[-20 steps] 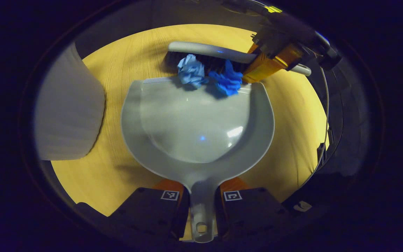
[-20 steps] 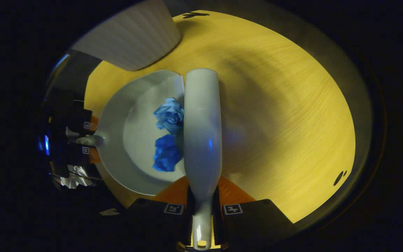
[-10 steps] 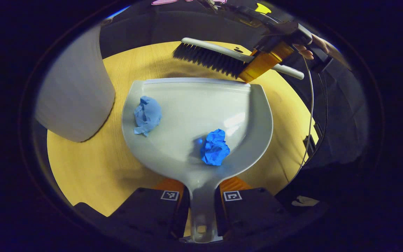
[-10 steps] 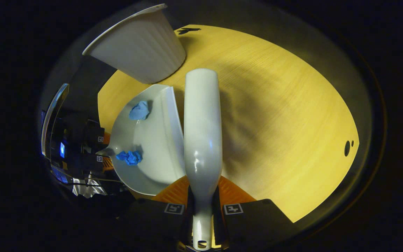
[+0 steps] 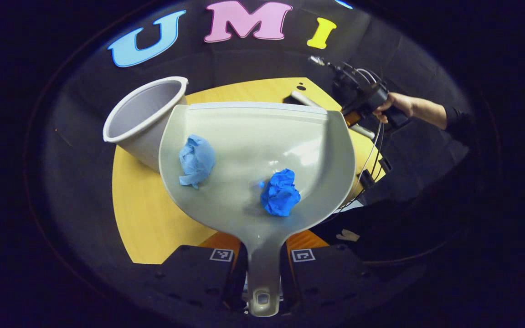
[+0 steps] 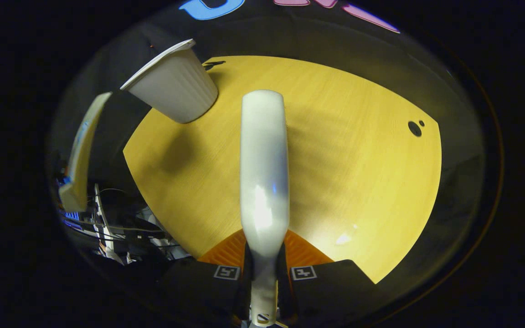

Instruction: Pick up the small broom and dustpan from the desktop, sweep the trash into the dustpan with the broom, and then empty the trash into the garbage bin.

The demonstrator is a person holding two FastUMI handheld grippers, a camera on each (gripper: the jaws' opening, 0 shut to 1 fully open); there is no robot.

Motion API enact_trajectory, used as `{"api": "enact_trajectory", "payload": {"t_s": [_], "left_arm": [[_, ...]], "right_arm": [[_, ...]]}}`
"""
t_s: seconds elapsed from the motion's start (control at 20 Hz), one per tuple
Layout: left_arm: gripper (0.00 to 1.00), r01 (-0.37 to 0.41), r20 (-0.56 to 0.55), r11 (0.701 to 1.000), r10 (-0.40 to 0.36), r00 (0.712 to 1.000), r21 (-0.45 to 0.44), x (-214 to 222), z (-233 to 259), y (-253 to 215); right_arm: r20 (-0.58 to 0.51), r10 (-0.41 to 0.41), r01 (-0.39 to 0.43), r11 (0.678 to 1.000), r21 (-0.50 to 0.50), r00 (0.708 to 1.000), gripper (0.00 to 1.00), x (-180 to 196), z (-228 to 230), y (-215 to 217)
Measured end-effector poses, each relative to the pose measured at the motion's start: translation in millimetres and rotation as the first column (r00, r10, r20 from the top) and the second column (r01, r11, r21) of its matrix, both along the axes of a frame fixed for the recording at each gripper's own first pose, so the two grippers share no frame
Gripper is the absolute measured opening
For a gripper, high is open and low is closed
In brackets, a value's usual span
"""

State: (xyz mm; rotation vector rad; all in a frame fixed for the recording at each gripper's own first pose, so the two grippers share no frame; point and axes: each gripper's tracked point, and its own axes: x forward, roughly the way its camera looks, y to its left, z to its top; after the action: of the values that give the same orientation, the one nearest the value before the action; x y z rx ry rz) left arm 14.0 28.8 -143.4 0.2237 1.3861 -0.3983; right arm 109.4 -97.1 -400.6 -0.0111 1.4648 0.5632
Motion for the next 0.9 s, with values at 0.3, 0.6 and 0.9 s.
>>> {"api": "enact_trajectory", "payload": {"t_s": [0.3,0.6,0.9], "left_arm": [[0.30,-0.217,0.131,0.964,0.198,0.971,0.155,73,65,97],[0.30,-0.242,0.183,0.889,0.183,0.966,0.389,182,52,178],[0.30,0.071,-0.014,0.777,-0.079,0.997,0.626,242,29,190]], "right_arm": [[-0.082,-0.118,0.126,0.987,0.097,0.990,0.27,-69,12,16],[-0.036,-0.109,0.112,0.986,0.122,0.993,0.27,-86,29,22],[-0.033,-0.121,0.125,0.980,0.157,0.992,0.26,-109,34,24]]}}
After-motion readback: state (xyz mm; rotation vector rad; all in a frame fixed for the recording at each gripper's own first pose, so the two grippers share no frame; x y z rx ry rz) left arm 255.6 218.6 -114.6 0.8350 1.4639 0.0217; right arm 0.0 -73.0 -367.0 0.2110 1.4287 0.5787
